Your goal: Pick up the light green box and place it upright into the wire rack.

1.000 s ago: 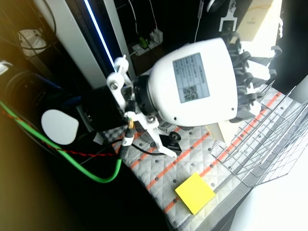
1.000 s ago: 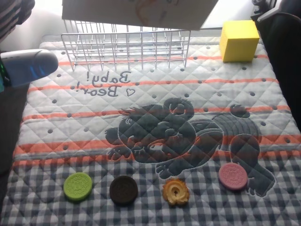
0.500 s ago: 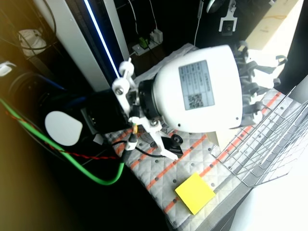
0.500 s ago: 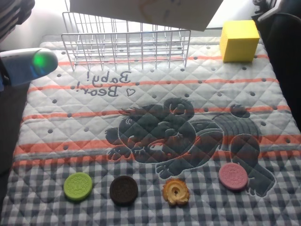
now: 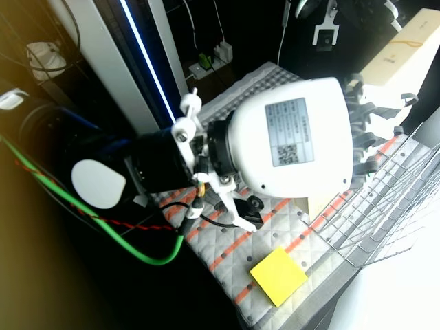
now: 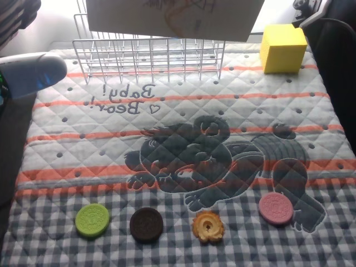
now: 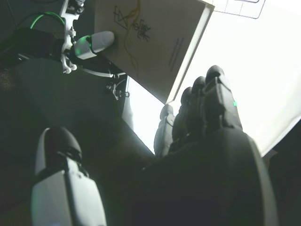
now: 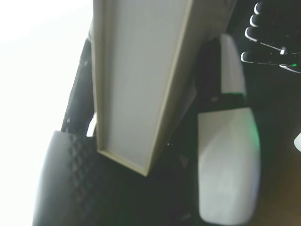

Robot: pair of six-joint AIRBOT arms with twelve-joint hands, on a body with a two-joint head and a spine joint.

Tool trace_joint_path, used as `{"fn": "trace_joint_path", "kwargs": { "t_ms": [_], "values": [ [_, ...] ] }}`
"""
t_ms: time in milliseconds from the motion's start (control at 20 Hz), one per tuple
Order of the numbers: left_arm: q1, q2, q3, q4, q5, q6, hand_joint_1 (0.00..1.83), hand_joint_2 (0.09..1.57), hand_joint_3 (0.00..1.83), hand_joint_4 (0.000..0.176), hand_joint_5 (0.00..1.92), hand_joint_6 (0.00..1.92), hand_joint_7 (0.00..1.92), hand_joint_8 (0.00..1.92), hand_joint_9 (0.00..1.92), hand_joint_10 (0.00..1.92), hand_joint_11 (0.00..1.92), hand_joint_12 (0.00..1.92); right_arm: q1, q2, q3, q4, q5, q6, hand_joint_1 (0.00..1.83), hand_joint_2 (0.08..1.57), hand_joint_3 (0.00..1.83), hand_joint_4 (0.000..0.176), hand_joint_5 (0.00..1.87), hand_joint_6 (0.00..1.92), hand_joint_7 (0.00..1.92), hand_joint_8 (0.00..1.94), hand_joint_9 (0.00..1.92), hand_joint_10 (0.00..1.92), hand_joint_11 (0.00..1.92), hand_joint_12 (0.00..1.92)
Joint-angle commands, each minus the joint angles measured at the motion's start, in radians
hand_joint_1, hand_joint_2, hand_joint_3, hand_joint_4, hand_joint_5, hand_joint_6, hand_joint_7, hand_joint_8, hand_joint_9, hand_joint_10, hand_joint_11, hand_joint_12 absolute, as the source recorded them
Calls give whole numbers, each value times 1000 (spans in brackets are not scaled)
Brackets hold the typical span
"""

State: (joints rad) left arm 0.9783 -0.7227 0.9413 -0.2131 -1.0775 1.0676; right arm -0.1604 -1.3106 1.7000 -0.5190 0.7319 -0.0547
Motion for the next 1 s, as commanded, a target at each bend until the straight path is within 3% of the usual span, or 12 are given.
{"fn": "trace_joint_path", "kwargs": {
  "t_ms": [0, 50, 100, 150, 200, 250, 300, 400, 550, 600, 900, 950],
  "values": [
    [-13, -3, 5, -7, -125, -13, 606, 834, 1, 176, 38, 0, 0, 0, 0, 0, 0, 0, 5, 6, 6, 60, 98, 7, 1251, 1149, 4, 0, 838, 1154, 968, 1043, 1569, 31, 1361, 845],
    [-13, -3, 5, -7, -125, -13, 606, 834, 1, 176, 38, 0, 0, 0, 0, 0, 0, 0, 5, 5, 6, 59, 98, 7, 1251, 1149, 4, 0, 838, 1154, 968, 1043, 1569, 31, 1361, 845],
    [-13, -3, 5, -7, -125, -13, 595, 838, 2, 176, 36, 2, 0, 0, 0, 0, 0, 0, 5, 4, 6, 58, 97, 7, 1241, 1187, 0, 0, 672, 1296, 999, 1061, 1542, 13, 1346, 827],
    [-13, -4, 5, -7, -125, -13, 601, 836, 1, 176, 42, 4, 0, 0, 0, 0, 0, 0, 5, 4, 6, 57, 97, 7, 1342, 1114, 0, 0, 585, 560, 1006, 989, 1539, 8, 1254, 898],
    [-13, -4, 5, -7, -125, -13, 600, 834, 0, 176, 40, 3, 0, 0, 0, 0, 0, 0, 5, 3, 7, 57, 97, 7, 1361, 1101, 4, 0, 629, 211, 994, 997, 1538, 6, 1228, 946],
    [-13, -4, 5, -7, -125, -13, 600, 834, 0, 176, 40, 3, 0, 0, 0, 0, 0, 0, 4, 2, 8, 55, 97, 7, 1361, 1101, 4, 0, 629, 211, 994, 997, 1538, 6, 1228, 946],
    [-13, -4, 6, -7, -125, -13, 605, 834, 0, 176, 40, 3, 0, 0, 0, 0, 0, 0, 4, -1, 9, 51, 95, 7, 1274, 1129, 0, 0, 767, 1078, 1109, 752, 1539, 5, 1287, 914],
    [-13, -5, 6, -7, -125, -13, 611, 835, 0, 176, 51, 7, 0, 0, 0, 0, 0, 0, 4, -4, 12, 49, 92, 7, 1261, 1112, 0, 0, 832, 1128, 1153, 783, 1567, 15, 1261, 912],
    [-13, -5, 6, -7, -125, -13, 591, 836, 0, 176, 46, 3, 0, 0, 0, 0, 0, 0, 4, -9, 14, 25, 80, 7, 1255, 1134, 1, 0, 773, 1232, 1117, 830, 1494, 2, 1178, 958],
    [-13, -6, 6, -7, -125, -13, 577, 832, 0, 176, 45, 2, 0, 0, 0, 0, 0, 0, 4, -10, 14, 20, 78, 7, 1252, 1157, 0, 0, 723, 1291, 1077, 906, 1459, 1, 1245, 914],
    [-14, -7, 6, -7, -125, -13, 576, 829, 0, 176, 48, 2, 0, 0, 0, 0, 0, 0, 4, -11, 14, 19, 75, 7, 1247, 1115, 0, 0, 858, 1134, 1130, 791, 1478, 7, 1193, 896],
    [-14, -7, 6, -7, -125, -13, 596, 828, 0, 176, 41, 0, 0, 0, 0, 0, 0, 0, 4, -12, 15, 19, 74, 7, 1248, 1158, 4, 0, 718, 1273, 1072, 926, 1503, 14, 1145, 922]
  ]
}}
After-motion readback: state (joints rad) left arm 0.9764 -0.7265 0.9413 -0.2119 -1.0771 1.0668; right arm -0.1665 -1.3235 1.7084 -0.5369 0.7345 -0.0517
